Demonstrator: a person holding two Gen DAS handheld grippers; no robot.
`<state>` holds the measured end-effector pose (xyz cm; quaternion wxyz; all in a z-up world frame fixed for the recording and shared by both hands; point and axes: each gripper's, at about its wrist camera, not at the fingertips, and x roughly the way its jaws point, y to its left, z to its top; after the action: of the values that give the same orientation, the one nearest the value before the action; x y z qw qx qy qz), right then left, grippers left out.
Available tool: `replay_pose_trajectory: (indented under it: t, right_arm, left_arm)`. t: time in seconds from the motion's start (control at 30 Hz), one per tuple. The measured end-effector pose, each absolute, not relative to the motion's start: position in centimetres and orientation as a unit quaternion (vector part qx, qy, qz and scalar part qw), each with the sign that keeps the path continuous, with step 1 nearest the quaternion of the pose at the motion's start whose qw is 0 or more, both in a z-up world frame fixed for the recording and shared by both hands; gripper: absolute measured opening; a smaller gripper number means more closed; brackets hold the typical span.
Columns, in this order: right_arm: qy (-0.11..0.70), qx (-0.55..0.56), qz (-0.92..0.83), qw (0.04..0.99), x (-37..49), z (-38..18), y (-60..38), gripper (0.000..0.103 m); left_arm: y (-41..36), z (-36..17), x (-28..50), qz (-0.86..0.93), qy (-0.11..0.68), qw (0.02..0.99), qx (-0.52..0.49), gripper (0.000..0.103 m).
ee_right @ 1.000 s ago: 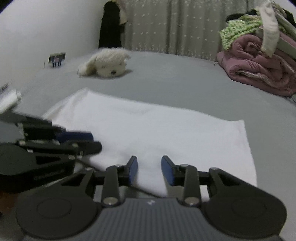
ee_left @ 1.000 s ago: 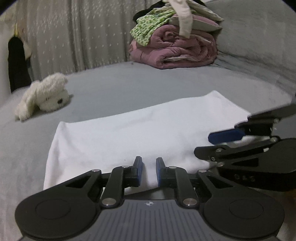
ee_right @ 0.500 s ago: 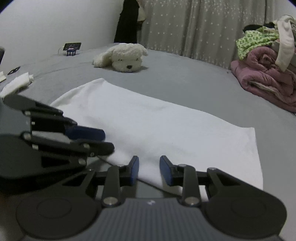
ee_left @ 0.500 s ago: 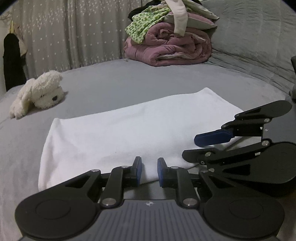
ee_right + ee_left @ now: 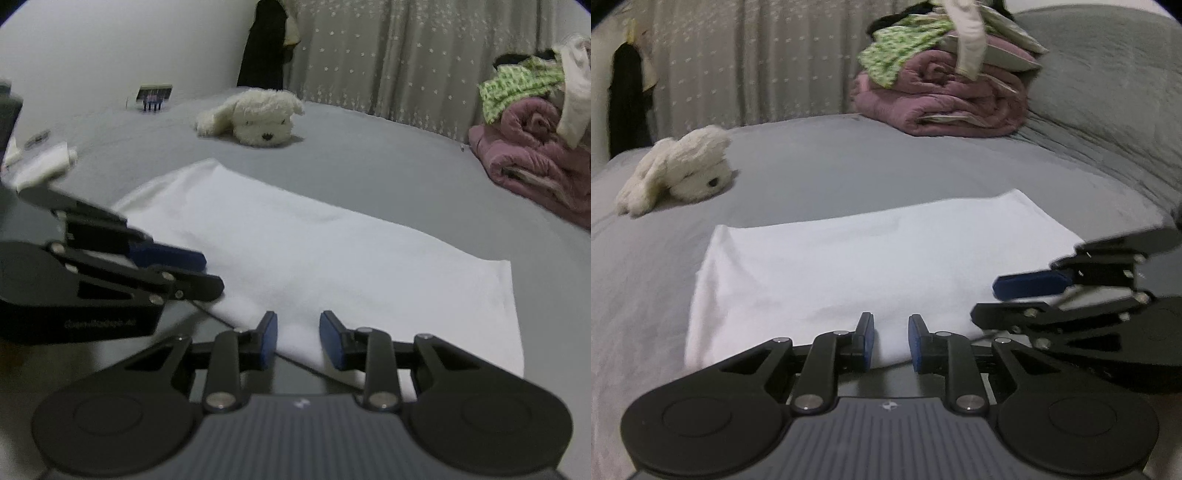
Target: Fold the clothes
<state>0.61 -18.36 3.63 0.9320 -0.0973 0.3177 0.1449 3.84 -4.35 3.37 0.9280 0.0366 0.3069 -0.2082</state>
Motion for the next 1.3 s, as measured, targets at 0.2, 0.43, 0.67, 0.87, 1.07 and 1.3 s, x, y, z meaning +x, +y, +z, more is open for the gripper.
replay_pose_trajectory:
  t: [0.2,0.43,0.67,0.87,1.07,1.3]
  right_arm:
    - [0.318,-0.099,0.154,0.930,0.3,3.0,-17.6,0.027]
    - [0.322,-0.102,0.151,0.929,0.4,3.1,-17.5,0.027]
    - [0.334,-0.091,0.131,0.929,0.7,3.7,-19.1,0.027]
    - [0.344,-0.090,0.110,0.928,0.7,4.0,-20.4,0.028]
    - [0.353,-0.091,0.099,0.926,0.5,4.2,-20.9,0.028]
    - [0.375,-0.024,0.068,0.924,1.0,4.5,-24.4,0.029]
  left_arm:
    - [-4.2,2.6,4.1,-0.177,0.306,0.934,0.050,0.022]
    - [-4.1,2.9,4.1,-0.166,0.306,0.935,0.063,0.022]
    - [-1.5,3.0,4.4,-0.130,0.306,0.943,0.031,0.019]
    - [0.6,3.4,4.4,-0.085,0.311,0.946,0.017,0.019]
    - [2.0,3.2,4.7,-0.071,0.316,0.946,0.006,0.019]
    - [1.7,2.9,4.5,-0.074,0.313,0.946,0.034,0.019]
